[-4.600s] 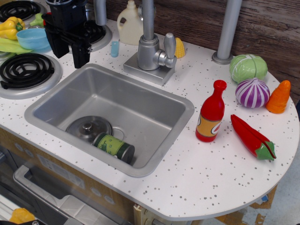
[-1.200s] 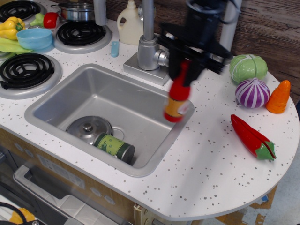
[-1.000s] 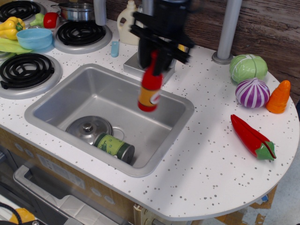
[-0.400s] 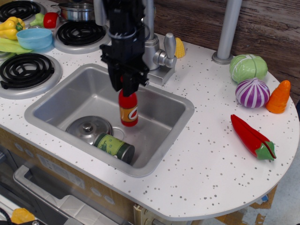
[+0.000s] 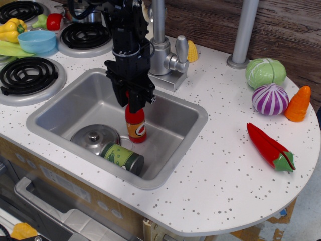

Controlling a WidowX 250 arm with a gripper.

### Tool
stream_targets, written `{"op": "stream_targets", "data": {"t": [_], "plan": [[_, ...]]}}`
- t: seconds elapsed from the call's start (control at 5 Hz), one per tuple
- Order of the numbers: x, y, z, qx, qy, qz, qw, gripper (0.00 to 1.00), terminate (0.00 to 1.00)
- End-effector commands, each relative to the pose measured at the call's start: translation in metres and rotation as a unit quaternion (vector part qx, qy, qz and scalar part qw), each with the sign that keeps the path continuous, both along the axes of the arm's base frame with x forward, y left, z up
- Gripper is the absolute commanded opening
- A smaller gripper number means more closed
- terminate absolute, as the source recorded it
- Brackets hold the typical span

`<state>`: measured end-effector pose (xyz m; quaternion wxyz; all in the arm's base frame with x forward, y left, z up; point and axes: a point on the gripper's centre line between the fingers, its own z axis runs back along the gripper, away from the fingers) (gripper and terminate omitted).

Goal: Put red bottle in sink

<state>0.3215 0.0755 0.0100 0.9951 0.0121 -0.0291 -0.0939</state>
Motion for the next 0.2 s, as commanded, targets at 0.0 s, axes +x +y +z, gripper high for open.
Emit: {"op": "stream_targets", "data": {"t": [0.0], "plan": [[0.0034, 0.0044, 0.0082, 0.006, -0.014, -0.009, 0.9998, 1.0, 1.0]]}}
